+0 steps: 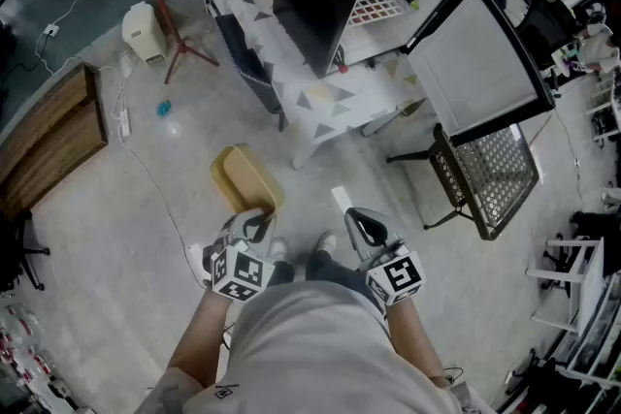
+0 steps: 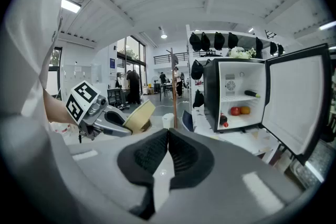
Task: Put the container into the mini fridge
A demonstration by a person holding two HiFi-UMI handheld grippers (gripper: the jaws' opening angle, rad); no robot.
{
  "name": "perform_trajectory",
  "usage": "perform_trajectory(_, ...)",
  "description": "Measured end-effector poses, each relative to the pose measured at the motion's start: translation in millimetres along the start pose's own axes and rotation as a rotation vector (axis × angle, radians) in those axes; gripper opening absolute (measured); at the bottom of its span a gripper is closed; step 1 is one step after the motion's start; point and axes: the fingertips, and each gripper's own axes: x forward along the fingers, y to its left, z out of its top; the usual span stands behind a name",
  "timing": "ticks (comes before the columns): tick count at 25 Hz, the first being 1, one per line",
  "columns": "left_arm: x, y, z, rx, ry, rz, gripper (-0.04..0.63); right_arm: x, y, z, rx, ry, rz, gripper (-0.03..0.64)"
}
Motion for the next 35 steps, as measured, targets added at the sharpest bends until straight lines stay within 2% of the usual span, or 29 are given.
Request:
perform_trajectory(8, 1.8, -10.9, 3.8, -0.004, 0.032, 0.039, 0.009, -4.9, -5.0, -2.0, -0.006, -0.013, 0.051, 0.003)
perform_trajectory(14, 25.4, -30.7, 37.6, 0.002, 0.028, 0.071, 0.010, -27.4, -49.0, -6.8, 0.014, -0.034, 0.048, 0.003)
perform_trajectory(24, 75.9, -56.2, 118.3, -0.015, -0.028, 0.143, 0.011, -76.5, -144.8, -9.9, 0.010, -0.100, 0.042, 0.005)
perform_trajectory(28, 85.7, -55.1, 135.3, -0.048, -0.041, 0.160, 0.011, -84.8, -170.8, -7.7, 0.013, -0.125, 0.037, 0.004)
perform_trajectory(35, 105.4, -42.0, 146.7, -0.052, -0.040, 0.162, 0.009, -73.4, -190.7, -12.1, 0.030, -0.107, 0.052, 0.005)
